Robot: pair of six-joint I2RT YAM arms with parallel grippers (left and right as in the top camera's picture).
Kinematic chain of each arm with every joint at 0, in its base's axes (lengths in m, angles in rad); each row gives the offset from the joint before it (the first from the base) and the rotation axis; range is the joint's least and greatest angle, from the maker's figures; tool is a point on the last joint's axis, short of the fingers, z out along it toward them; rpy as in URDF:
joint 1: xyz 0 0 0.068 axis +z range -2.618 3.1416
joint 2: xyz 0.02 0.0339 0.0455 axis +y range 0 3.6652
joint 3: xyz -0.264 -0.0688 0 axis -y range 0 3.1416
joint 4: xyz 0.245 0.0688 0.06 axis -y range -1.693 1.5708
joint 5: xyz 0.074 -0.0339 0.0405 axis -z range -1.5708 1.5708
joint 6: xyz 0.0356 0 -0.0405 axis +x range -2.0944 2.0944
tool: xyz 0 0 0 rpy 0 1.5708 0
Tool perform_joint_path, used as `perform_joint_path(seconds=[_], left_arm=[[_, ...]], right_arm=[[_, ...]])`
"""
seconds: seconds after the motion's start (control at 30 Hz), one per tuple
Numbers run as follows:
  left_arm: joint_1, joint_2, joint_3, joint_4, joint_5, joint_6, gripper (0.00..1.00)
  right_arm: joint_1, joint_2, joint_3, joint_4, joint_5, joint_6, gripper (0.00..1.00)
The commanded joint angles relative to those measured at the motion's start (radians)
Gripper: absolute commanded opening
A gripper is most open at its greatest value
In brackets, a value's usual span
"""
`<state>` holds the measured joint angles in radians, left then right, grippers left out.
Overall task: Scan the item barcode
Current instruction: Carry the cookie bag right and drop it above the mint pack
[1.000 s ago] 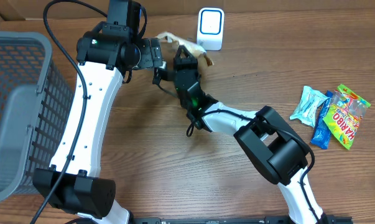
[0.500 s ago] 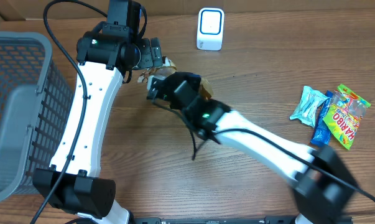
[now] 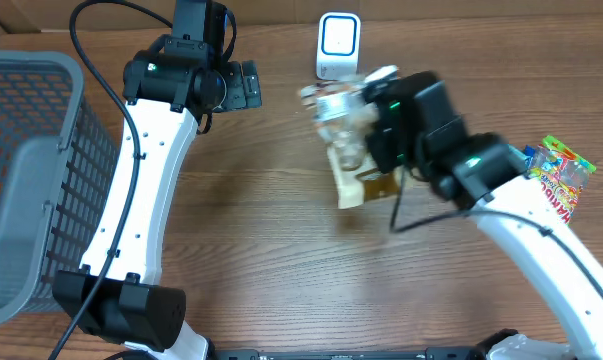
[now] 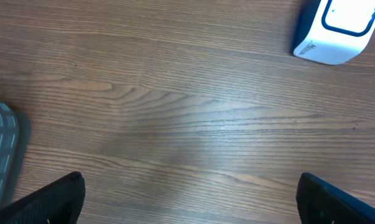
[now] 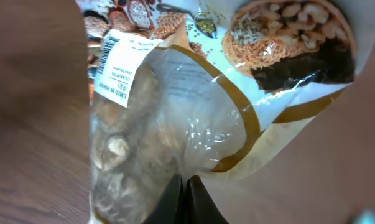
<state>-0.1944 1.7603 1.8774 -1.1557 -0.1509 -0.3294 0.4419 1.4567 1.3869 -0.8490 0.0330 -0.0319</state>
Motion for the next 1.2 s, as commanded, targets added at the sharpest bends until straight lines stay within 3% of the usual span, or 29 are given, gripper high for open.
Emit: perform_joint_path(seconds=[0.0, 0.13, 0.3, 0.47, 0.57, 0.67, 0.7, 0.77, 0.9, 1.1, 1.17], left_arm=[[0.004, -0.015, 0.016, 0.0, -0.006, 0.023, 1.0], [0.004, -0.015, 0.016, 0.0, -0.006, 0.023, 1.0], [0.004, -0.015, 0.016, 0.0, -0.006, 0.023, 1.0], [0.004, -0.015, 0.016, 0.0, -0.006, 0.023, 1.0], [0.004, -0.015, 0.016, 0.0, -0.006, 0.023, 1.0], [0.004, -0.015, 0.016, 0.0, -0.006, 0.023, 1.0], [0.004, -0.015, 0.016, 0.0, -0.006, 0.023, 1.0], [0.004, -0.015, 0.016, 0.0, -0.006, 0.023, 1.0], [0.004, -0.015, 0.016, 0.0, -0.006, 0.023, 1.0], [0.004, -0.015, 0.016, 0.0, -0.005, 0.023, 1.0], [0.004, -0.015, 0.016, 0.0, -0.006, 0.023, 1.0]], right_arm=[[-0.155, -0.018, 0.014, -0.055, -0.065, 0.213, 0.04], [-0.393, -0.016, 0.014, -0.201, -0.04, 0.444, 0.04], [-0.676, 0.022, 0.007, -0.252, -0.065, 0.424, 0.04], [-0.819, 0.109, -0.026, -0.185, -0.061, 0.391, 0.04], [-0.848, 0.153, -0.033, -0.158, -0.065, 0.383, 0.37], [-0.855, 0.159, -0.032, -0.16, -0.069, 0.374, 0.52], [-0.855, 0.155, -0.026, -0.166, -0.08, 0.367, 0.63], [-0.855, 0.151, 0.005, -0.2, -0.088, 0.364, 0.73], [-0.85, 0.119, 0.127, -0.338, -0.101, 0.343, 0.75], [-0.795, 0.017, 0.348, -0.549, -0.299, 0.159, 0.79], [-0.771, -0.033, 0.413, -0.61, -0.316, 0.152, 0.86]])
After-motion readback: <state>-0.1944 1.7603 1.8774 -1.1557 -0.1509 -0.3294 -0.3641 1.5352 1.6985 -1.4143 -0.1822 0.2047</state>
